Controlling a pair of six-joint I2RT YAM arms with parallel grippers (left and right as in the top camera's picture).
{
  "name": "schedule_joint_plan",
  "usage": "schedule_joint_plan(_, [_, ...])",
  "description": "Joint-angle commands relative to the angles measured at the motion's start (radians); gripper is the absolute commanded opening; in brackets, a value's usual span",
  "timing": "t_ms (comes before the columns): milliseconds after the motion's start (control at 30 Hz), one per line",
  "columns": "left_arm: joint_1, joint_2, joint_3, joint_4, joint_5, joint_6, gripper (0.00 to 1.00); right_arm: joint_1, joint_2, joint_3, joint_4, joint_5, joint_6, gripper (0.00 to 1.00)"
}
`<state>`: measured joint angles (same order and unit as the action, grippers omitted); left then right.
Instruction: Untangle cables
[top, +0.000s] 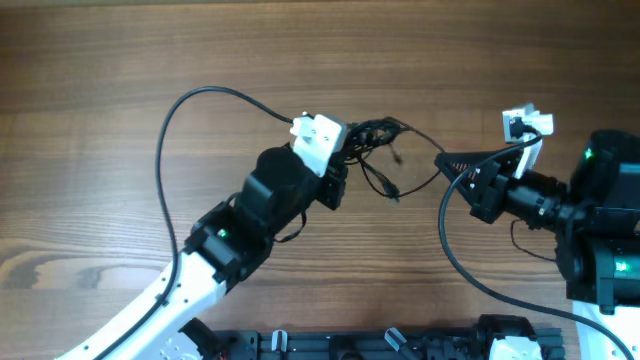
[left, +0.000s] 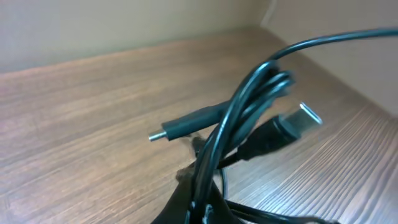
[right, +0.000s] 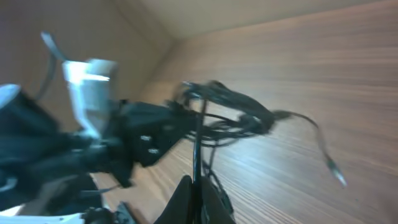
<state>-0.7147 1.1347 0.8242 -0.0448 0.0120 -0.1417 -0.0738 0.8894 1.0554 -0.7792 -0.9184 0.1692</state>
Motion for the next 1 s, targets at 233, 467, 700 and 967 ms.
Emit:
schedule_joint_plan(233, [0.008, -0.108, 0.013, 0.011, -0.021, -0.035, 0.04, -0.002, 0.043, 0.013, -0.057, 0.103, -0.094, 0.85])
schedule_joint_plan(467, [0.007, -0.108, 0.013, 0.008, 0.007, -0.057, 0.04, -0.002, 0.081, 0.013, -0.090, 0.098, -0.091, 0.91])
schedule_joint_plan(700, [0.005, -0.108, 0.013, 0.093, 0.360, -0.056, 0.04, -0.002, 0.089, 0.013, -0.086, 0.098, -0.091, 0.91])
schedule_joint_plan(967, [0.005, -0.110, 0.013, 0.173, 0.539, -0.047, 0.04, -0.002, 0.090, 0.013, -0.095, 0.224, -0.087, 0.91])
